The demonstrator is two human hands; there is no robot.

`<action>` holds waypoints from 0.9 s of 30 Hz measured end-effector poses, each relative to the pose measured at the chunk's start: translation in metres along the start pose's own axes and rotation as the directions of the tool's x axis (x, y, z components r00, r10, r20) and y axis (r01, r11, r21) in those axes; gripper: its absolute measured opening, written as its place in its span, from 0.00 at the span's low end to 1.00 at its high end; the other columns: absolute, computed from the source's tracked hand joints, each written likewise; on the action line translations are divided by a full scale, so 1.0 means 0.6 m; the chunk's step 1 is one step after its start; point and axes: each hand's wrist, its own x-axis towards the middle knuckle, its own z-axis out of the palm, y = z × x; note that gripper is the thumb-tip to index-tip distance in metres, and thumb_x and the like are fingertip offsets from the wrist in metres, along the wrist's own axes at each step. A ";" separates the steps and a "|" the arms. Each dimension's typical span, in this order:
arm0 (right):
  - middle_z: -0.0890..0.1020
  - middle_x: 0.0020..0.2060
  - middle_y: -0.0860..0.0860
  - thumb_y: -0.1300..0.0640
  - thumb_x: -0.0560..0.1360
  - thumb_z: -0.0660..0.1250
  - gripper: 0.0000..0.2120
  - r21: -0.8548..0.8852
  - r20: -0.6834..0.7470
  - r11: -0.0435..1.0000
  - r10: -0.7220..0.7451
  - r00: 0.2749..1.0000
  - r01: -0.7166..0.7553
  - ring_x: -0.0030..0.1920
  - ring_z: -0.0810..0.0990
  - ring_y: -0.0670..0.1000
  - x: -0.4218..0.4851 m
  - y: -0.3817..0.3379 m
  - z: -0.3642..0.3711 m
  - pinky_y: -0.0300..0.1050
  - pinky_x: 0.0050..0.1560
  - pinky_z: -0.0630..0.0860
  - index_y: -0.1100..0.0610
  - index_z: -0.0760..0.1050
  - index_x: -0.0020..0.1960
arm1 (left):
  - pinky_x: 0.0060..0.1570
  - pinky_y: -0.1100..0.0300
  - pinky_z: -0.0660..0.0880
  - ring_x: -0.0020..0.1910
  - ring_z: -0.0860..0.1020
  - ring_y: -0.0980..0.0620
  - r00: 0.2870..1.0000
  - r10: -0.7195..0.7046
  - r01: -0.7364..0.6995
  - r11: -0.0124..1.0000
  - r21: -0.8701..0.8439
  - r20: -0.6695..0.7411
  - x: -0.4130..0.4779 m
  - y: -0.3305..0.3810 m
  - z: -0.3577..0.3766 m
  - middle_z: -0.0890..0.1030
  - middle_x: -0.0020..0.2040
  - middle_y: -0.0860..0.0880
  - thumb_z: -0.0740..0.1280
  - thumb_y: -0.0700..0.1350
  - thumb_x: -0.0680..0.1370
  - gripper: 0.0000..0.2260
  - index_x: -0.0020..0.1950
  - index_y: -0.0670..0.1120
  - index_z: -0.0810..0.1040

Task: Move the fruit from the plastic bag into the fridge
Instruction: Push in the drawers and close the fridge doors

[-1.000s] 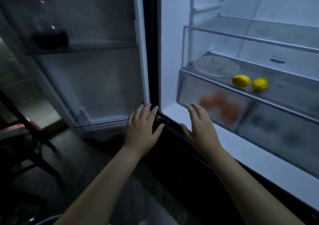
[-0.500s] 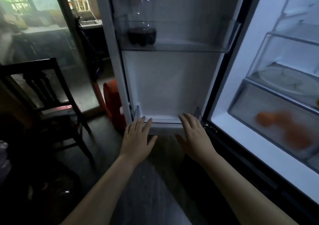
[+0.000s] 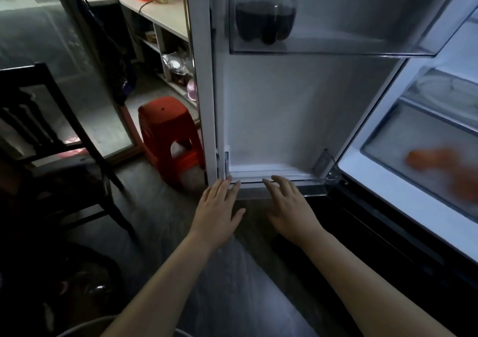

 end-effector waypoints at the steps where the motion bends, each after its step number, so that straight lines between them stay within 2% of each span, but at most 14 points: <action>1: 0.60 0.73 0.56 0.49 0.75 0.59 0.32 -0.005 0.010 1.000 0.013 1.000 -0.013 0.74 0.57 0.58 0.000 -0.002 0.005 0.57 0.72 0.60 0.54 0.55 0.76 | 0.74 0.52 0.49 0.77 0.48 0.50 1.000 0.006 -0.006 1.000 -0.009 0.001 0.001 -0.003 0.005 0.51 0.78 0.49 0.52 0.60 0.80 0.29 0.77 0.52 0.47; 4: 0.62 0.72 0.58 0.46 0.70 0.49 0.34 -0.027 0.009 0.999 0.020 1.000 -0.020 0.72 0.59 0.59 0.000 -0.003 0.019 0.57 0.70 0.62 0.55 0.57 0.75 | 0.73 0.54 0.50 0.76 0.52 0.50 0.999 0.031 -0.033 0.999 -0.041 -0.041 0.003 -0.007 0.009 0.56 0.77 0.48 0.55 0.58 0.80 0.28 0.77 0.50 0.51; 6: 0.62 0.71 0.57 0.45 0.70 0.46 0.35 -0.045 0.008 0.999 0.028 1.000 -0.027 0.72 0.59 0.59 0.001 -0.002 0.026 0.56 0.71 0.62 0.55 0.56 0.76 | 0.72 0.55 0.48 0.76 0.54 0.49 0.996 0.047 -0.051 0.997 -0.056 -0.077 0.004 -0.006 0.007 0.59 0.76 0.48 0.57 0.56 0.79 0.27 0.76 0.49 0.55; 11: 0.62 0.72 0.58 0.51 0.74 0.61 0.33 -0.081 0.012 0.996 0.026 1.000 -0.025 0.73 0.58 0.60 -0.009 0.000 0.028 0.58 0.71 0.61 0.54 0.54 0.76 | 0.72 0.56 0.48 0.76 0.52 0.49 0.996 0.060 -0.066 0.993 -0.095 -0.065 -0.005 -0.001 0.013 0.57 0.76 0.46 0.60 0.54 0.79 0.29 0.77 0.49 0.54; 16: 0.65 0.71 0.60 0.48 0.73 0.53 0.31 -0.075 -0.002 0.997 0.018 1.000 -0.018 0.72 0.62 0.61 -0.035 0.006 0.026 0.59 0.70 0.64 0.56 0.58 0.75 | 0.71 0.56 0.47 0.76 0.51 0.49 0.996 0.081 -0.084 0.994 -0.075 -0.049 -0.027 0.014 0.019 0.56 0.77 0.46 0.61 0.53 0.79 0.30 0.77 0.49 0.53; 22: 0.70 0.67 0.61 0.55 0.72 0.68 0.30 -0.058 -0.059 0.998 -0.014 0.998 0.010 0.69 0.67 0.62 -0.082 0.036 0.031 0.59 0.66 0.69 0.59 0.64 0.72 | 0.69 0.53 0.52 0.74 0.59 0.46 0.995 0.092 -0.093 0.995 -0.024 -0.035 -0.074 0.062 0.025 0.63 0.74 0.45 0.66 0.51 0.76 0.31 0.76 0.47 0.57; 27: 0.70 0.68 0.61 0.57 0.72 0.68 0.29 0.010 -0.091 1.000 -0.003 0.996 0.004 0.68 0.68 0.62 -0.135 0.066 0.021 0.58 0.67 0.69 0.60 0.66 0.71 | 0.70 0.53 0.51 0.75 0.51 0.50 0.995 0.101 -0.101 0.995 0.001 -0.001 -0.121 0.126 0.035 0.58 0.76 0.46 0.64 0.52 0.77 0.34 0.77 0.48 0.50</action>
